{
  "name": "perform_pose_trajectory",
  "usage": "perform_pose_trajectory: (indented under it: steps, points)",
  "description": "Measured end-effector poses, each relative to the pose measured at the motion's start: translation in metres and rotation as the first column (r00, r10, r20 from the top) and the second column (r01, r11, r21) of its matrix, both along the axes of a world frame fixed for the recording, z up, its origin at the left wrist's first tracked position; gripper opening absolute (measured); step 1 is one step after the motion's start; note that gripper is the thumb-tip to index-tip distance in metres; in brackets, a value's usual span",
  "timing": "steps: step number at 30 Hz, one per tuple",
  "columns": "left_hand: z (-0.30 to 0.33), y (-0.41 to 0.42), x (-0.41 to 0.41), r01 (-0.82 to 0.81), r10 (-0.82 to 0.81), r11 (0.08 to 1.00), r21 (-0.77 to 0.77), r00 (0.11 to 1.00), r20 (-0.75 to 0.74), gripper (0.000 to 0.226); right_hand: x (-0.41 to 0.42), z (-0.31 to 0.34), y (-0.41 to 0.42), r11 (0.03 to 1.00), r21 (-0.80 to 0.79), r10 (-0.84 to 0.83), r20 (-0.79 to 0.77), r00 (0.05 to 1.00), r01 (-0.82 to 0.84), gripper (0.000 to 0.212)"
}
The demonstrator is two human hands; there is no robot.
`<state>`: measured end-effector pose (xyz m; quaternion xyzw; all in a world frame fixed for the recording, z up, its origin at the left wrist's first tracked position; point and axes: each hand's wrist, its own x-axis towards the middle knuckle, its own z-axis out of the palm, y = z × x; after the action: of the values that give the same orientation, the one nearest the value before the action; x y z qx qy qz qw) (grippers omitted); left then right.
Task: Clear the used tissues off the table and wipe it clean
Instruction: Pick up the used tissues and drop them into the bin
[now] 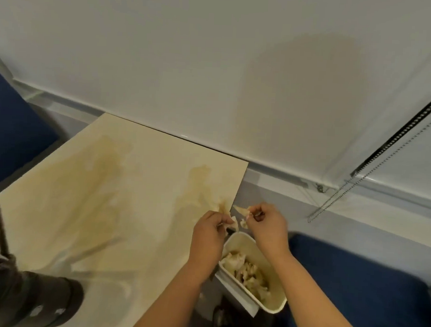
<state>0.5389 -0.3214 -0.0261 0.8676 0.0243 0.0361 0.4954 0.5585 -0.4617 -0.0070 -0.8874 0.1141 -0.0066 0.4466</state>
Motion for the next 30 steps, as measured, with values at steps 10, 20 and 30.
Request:
perform_pose_trajectory:
  steps: [10, 20, 30]
  points:
    - [-0.045, -0.052, -0.006, 0.320, -0.294, 0.943, 0.091, 0.929, -0.226, 0.022, -0.045, -0.026, -0.067, 0.983, 0.000, -0.185, -0.040, 0.982, 0.185, 0.014]
    - [-0.063, -0.059, -0.005, 0.354, -0.275, 0.922, 0.158, 0.885, -0.376, 0.028, -0.068, -0.044, -0.087, 0.980, -0.046, -0.198, -0.095, 0.976, 0.194, 0.019]
    - [-0.055, -0.050, -0.009, 0.300, -0.240, 0.943, 0.146, 0.915, -0.325, 0.029, -0.063, -0.070, -0.078, 0.991, -0.074, -0.120, -0.181, 0.976, 0.108, 0.020]
